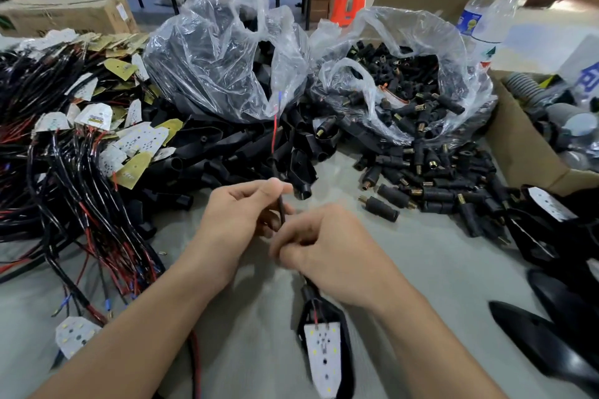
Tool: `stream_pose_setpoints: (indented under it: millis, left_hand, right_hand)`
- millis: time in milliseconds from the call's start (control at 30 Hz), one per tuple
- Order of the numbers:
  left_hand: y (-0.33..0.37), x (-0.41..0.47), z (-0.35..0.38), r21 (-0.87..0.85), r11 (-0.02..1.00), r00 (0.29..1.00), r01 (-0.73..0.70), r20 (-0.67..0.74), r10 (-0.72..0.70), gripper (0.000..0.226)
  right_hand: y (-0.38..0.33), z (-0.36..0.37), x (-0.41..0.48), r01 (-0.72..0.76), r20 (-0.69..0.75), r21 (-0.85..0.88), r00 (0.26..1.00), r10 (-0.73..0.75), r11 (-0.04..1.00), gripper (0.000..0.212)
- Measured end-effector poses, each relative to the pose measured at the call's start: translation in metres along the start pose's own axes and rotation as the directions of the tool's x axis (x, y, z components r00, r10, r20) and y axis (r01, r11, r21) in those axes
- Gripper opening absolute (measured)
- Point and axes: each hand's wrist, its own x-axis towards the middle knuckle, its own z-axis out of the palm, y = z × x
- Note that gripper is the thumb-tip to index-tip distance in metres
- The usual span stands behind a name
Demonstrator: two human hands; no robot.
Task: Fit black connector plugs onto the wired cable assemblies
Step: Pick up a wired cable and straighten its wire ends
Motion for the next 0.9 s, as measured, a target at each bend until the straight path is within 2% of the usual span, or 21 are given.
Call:
stream_pose_setpoints:
  millis: [67, 200, 267, 300, 333, 367, 400, 433, 467, 600, 700, 800, 833, 900]
  left_hand:
    - [0.002, 0.002, -0.003, -0.052, 0.999, 0.998, 0.002, -0.056, -0.005, 0.032]
    - [0.003, 0.007, -0.01, -0.12, 0.992, 0.987, -0.032, -0.162, 0.012, 0.032]
    - [0.001, 0.008, -0.011, -0.102, 0.994, 0.986, -0.049, -0.167, 0.031, 0.032]
    - [0.0, 0.008, -0.01, -0.09, 0.995, 0.986, -0.052, -0.161, 0.037, 0.032]
    - [-0.001, 0.008, -0.011, -0.076, 0.996, 0.988, -0.056, -0.151, 0.044, 0.031]
    - [-0.002, 0.008, -0.011, -0.063, 0.996, 0.989, -0.063, -0.136, 0.054, 0.029]
    - [-0.003, 0.008, -0.011, -0.052, 0.996, 0.991, -0.072, -0.12, 0.065, 0.026]
    - [-0.004, 0.007, -0.011, -0.046, 0.996, 0.992, -0.082, -0.103, 0.077, 0.022]
    - [-0.005, 0.007, -0.012, -0.04, 0.995, 0.992, -0.093, -0.085, 0.089, 0.019]
    - [-0.005, 0.006, -0.012, -0.038, 0.991, 0.991, -0.132, -0.028, 0.131, 0.008]
    - [-0.004, 0.007, -0.01, -0.148, 0.984, 0.993, -0.101, -0.074, 0.091, 0.007]
    - [-0.006, 0.006, -0.006, -0.199, 0.978, 0.992, -0.068, -0.115, 0.046, 0.008]
    - [-0.008, 0.006, -0.005, -0.18, 0.982, 0.992, -0.061, -0.122, 0.039, 0.009]
    - [-0.009, 0.006, -0.004, -0.104, 0.993, 0.992, -0.049, -0.117, 0.037, 0.012]
  right_hand:
    - [-0.003, 0.0, -0.001, 0.012, 0.099, -0.092, 0.995, -0.003, 0.996, 0.024]
    - [-0.007, -0.008, -0.004, 0.041, 0.287, -0.159, 0.958, 0.007, 0.986, 0.023]
    - [-0.007, -0.012, -0.006, 0.037, 0.356, -0.093, 0.935, -0.002, 0.995, 0.02]
    - [-0.006, -0.012, -0.005, 0.001, 0.325, 0.003, 0.946, -0.002, 1.0, 0.017]
    - [-0.004, -0.012, -0.004, -0.029, 0.23, 0.106, 0.973, 0.004, 0.994, 0.013]
    - [-0.001, -0.012, -0.002, -0.041, 0.076, 0.171, 0.997, 0.028, 0.984, 0.011]
    - [0.003, -0.011, 0.0, -0.034, -0.09, 0.181, 0.995, 0.051, 0.983, 0.01]
    - [0.004, -0.009, 0.002, -0.041, -0.196, 0.151, 0.978, 0.071, 0.988, 0.011]
    - [0.004, -0.007, 0.003, -0.062, -0.216, 0.123, 0.972, 0.088, 0.99, 0.013]
    - [0.003, 0.008, 0.004, -0.126, -0.089, 0.026, 0.988, 0.128, 0.992, 0.023]
    - [0.003, 0.004, 0.005, -0.136, -0.011, -0.001, 0.991, 0.136, 0.991, 0.032]
    - [0.0, -0.007, 0.004, -0.142, 0.077, -0.021, 0.987, 0.143, 0.99, 0.032]
    - [0.0, -0.011, 0.004, -0.151, 0.044, -0.009, 0.988, 0.151, 0.989, 0.031]
    - [0.008, -0.018, 0.006, -0.186, -0.192, -0.003, 0.964, 0.182, 0.983, 0.029]
